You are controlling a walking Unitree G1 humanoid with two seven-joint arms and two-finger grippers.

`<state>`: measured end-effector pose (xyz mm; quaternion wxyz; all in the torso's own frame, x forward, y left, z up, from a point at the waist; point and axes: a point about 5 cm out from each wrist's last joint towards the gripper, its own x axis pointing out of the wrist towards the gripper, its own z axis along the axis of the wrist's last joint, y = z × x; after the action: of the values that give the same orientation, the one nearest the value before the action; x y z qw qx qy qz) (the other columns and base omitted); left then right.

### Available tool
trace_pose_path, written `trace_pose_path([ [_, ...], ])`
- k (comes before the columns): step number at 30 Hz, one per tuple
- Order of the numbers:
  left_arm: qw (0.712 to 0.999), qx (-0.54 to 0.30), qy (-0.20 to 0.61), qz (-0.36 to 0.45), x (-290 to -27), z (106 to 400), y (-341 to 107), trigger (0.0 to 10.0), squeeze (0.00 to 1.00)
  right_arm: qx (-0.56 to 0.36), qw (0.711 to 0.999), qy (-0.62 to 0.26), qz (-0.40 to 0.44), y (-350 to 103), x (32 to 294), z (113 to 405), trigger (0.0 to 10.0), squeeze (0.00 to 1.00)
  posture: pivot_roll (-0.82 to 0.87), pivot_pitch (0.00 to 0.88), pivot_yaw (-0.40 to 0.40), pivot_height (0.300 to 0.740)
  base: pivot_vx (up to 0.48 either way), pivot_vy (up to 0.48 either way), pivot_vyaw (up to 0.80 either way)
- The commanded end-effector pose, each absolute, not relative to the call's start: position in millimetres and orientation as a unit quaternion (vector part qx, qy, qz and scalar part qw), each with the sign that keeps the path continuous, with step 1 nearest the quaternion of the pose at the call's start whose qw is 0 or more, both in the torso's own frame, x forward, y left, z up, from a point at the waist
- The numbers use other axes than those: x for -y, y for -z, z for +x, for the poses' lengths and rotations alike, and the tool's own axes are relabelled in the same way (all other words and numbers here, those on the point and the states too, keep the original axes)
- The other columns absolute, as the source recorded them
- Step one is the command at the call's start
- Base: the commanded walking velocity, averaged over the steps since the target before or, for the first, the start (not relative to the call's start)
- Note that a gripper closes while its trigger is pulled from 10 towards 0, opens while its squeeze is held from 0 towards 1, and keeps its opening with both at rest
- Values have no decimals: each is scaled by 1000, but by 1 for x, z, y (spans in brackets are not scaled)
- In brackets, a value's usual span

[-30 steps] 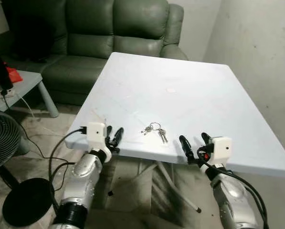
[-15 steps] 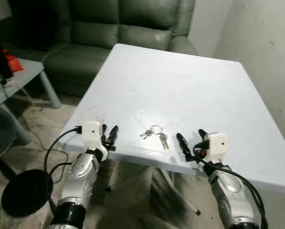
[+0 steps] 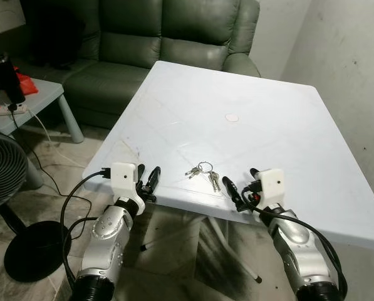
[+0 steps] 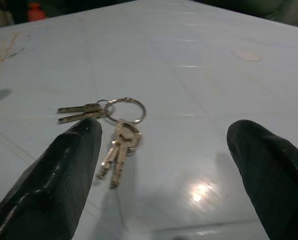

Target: Hang keys on a hook

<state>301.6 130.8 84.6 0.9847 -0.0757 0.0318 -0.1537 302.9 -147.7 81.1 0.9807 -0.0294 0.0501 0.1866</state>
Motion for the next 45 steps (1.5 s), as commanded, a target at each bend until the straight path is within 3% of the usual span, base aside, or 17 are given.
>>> trace_pose_path([
  [1,983,-28,169,-68,-126,300,-89,10000,0,-47,980,-190,-39,-88,143,308,10000,0,-3,0,-91,740,0,0,0],
  [25,979,-32,194,-57,-99,273,-87,10000,0,-107,969,-223,-27,-108,93,326,10000,0,62,50,-171,740,0,0,0],
  [45,981,-35,180,-62,-101,267,-88,10000,0,-153,972,-176,-3,-106,85,339,10000,0,76,75,-178,740,0,0,0],
])
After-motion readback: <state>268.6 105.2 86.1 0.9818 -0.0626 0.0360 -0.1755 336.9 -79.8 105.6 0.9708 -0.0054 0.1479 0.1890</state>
